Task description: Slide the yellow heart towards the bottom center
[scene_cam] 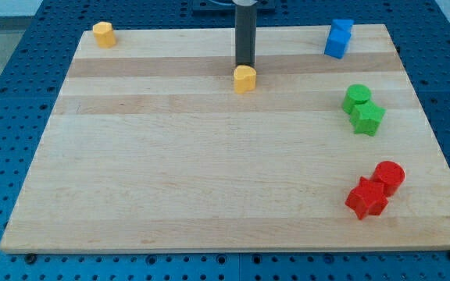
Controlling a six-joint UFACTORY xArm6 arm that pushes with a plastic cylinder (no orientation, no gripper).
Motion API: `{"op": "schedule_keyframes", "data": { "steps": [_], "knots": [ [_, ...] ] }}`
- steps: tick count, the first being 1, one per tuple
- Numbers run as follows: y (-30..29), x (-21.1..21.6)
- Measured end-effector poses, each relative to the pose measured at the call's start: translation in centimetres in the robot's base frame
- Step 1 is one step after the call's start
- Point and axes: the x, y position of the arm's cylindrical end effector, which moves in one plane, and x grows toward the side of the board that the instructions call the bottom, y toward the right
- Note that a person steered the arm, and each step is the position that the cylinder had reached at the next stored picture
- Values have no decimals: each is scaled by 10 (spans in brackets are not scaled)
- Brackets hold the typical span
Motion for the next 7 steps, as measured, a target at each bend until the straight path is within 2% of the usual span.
{"op": "schedule_keyframes", "data": {
  "steps": [3,4,5,6,7],
  "knots": [
    [0,117],
    [-19,140],
    [-72,141],
    [-83,147],
    [-49,159]
  ]
}}
